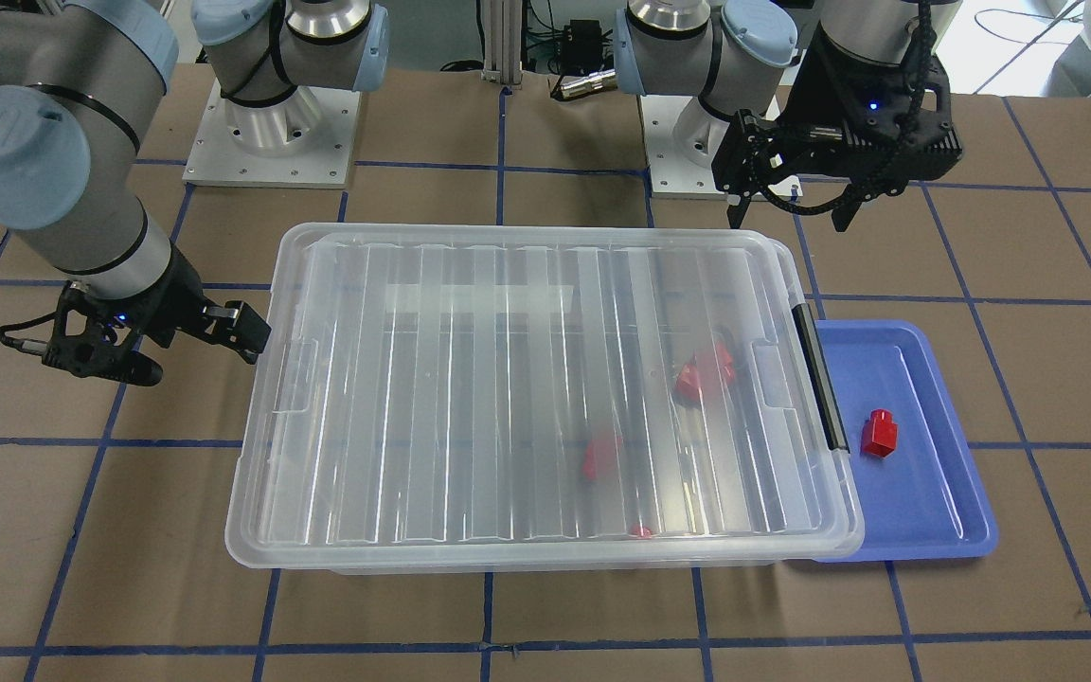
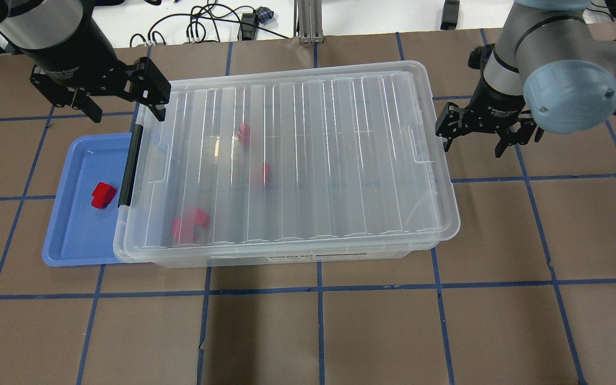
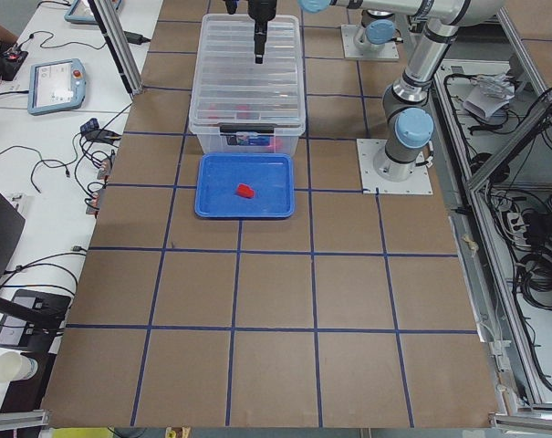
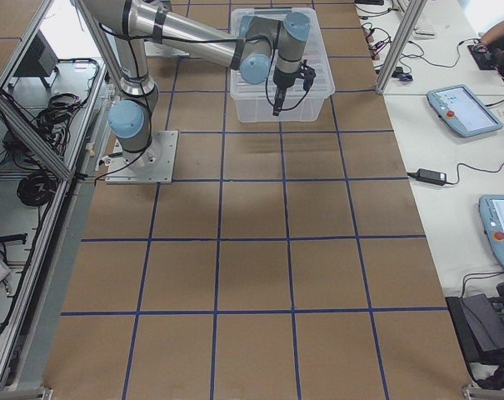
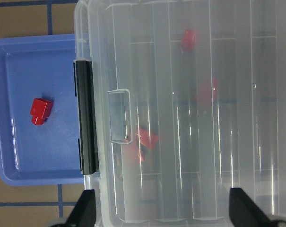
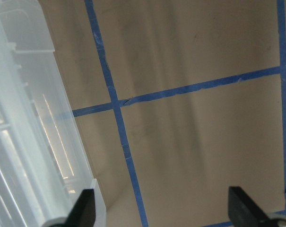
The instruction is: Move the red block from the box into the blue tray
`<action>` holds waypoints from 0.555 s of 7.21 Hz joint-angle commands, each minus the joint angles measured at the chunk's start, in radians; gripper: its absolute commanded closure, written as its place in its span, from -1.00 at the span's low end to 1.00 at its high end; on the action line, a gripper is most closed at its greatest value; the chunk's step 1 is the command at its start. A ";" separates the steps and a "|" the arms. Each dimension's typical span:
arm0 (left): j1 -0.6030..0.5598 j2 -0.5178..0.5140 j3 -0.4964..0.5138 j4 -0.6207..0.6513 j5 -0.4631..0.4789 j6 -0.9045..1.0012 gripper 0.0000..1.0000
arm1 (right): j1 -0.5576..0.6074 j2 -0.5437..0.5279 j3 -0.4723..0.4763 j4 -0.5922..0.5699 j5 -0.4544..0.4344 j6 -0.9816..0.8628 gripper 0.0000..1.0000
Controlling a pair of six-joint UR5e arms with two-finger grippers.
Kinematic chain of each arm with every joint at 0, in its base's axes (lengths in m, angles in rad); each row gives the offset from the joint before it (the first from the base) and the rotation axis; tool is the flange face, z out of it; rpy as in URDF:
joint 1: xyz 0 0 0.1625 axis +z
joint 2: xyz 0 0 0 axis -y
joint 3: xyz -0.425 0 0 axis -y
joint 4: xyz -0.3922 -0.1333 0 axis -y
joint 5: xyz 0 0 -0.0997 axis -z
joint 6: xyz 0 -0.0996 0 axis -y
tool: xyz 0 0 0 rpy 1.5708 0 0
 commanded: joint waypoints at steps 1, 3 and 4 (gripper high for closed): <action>0.002 0.003 -0.007 0.003 -0.003 0.005 -1.00 | -0.002 -0.121 0.012 0.016 -0.016 -0.002 -1.00; 0.002 -0.005 -0.004 0.017 -0.001 0.015 -1.00 | -0.003 -0.152 0.009 0.013 -0.005 0.013 -1.00; 0.002 -0.005 -0.002 0.017 -0.001 0.016 -1.00 | 0.000 -0.210 0.021 0.047 0.018 0.012 -1.00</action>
